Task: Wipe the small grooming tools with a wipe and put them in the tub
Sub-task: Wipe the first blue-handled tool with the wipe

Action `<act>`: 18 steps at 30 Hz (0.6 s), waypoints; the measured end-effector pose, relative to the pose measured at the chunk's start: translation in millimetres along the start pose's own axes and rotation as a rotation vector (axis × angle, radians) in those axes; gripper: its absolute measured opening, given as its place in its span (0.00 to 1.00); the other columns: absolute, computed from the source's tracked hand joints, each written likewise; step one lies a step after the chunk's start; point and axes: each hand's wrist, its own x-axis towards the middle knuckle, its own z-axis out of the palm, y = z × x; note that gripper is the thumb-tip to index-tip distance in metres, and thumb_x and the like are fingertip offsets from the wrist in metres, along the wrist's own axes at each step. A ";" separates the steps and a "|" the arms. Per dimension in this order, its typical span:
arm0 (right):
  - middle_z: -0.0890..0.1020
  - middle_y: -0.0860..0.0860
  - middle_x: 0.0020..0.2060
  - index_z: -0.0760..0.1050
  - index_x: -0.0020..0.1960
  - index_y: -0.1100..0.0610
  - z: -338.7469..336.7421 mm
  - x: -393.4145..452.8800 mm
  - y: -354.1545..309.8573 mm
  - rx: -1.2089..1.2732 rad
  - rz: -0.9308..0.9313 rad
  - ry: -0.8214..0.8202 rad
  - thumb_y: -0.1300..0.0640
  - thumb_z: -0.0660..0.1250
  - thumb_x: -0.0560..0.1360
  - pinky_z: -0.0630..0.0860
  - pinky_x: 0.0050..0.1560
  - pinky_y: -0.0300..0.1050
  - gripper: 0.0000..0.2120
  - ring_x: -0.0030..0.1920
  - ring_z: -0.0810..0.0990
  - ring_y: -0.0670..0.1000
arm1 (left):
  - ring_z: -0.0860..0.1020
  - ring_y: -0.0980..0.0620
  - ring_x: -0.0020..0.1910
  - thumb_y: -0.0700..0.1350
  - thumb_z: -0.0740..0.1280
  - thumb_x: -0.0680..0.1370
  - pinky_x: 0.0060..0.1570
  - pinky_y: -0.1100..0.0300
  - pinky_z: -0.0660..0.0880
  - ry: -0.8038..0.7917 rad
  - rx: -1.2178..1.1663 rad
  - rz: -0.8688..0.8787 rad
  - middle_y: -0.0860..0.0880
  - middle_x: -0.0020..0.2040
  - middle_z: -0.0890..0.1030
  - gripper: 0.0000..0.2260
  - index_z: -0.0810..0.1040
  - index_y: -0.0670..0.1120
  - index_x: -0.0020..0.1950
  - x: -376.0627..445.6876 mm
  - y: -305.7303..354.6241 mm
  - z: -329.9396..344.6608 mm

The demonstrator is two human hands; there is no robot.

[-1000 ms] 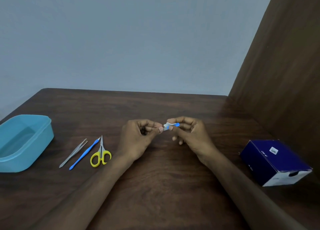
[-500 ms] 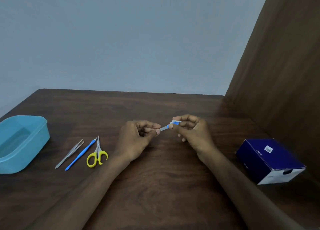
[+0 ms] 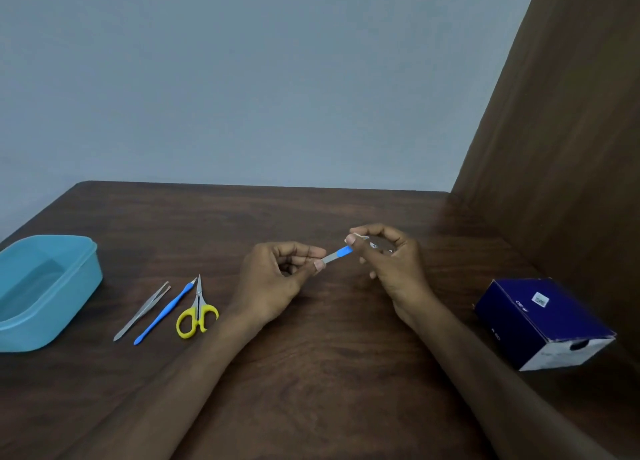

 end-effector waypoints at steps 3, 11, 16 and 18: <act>0.87 0.46 0.54 0.87 0.44 0.47 0.2 0.0 3.3 -0.028 -0.062 -0.013 0.54 0.82 0.73 0.71 0.35 0.40 0.05 0.39 0.80 0.49 | 0.85 0.48 0.41 0.45 0.80 0.76 0.40 0.63 0.76 0.008 -0.005 -0.008 0.54 0.41 0.89 0.05 0.90 0.54 0.50 1.3 -0.4 0.9; 0.89 0.47 0.49 0.86 0.45 0.49 -2.7 3.0 4.0 -0.005 -0.045 -0.045 0.55 0.79 0.75 0.72 0.30 0.43 0.03 0.33 0.80 0.47 | 0.84 0.49 0.41 0.44 0.80 0.76 0.41 0.61 0.75 0.021 -0.084 -0.026 0.53 0.40 0.89 0.06 0.90 0.54 0.49 1.7 1.6 1.0; 0.89 0.51 0.46 0.87 0.45 0.49 6.2 -0.9 3.8 -0.038 -0.087 -0.126 0.56 0.80 0.75 0.70 0.27 0.42 0.03 0.30 0.79 0.49 | 0.83 0.53 0.40 0.44 0.80 0.76 0.38 0.66 0.74 0.033 -0.109 -0.026 0.52 0.41 0.89 0.05 0.90 0.53 0.50 1.9 1.2 -1.4; 0.89 0.47 0.49 0.86 0.46 0.51 2.9 2.9 0.8 -0.025 -0.071 -0.052 0.56 0.79 0.75 0.70 0.28 0.42 0.02 0.31 0.78 0.47 | 0.81 0.59 0.37 0.43 0.80 0.76 0.36 0.70 0.72 0.038 -0.110 -0.028 0.52 0.40 0.89 0.05 0.90 0.52 0.50 1.4 2.1 -0.9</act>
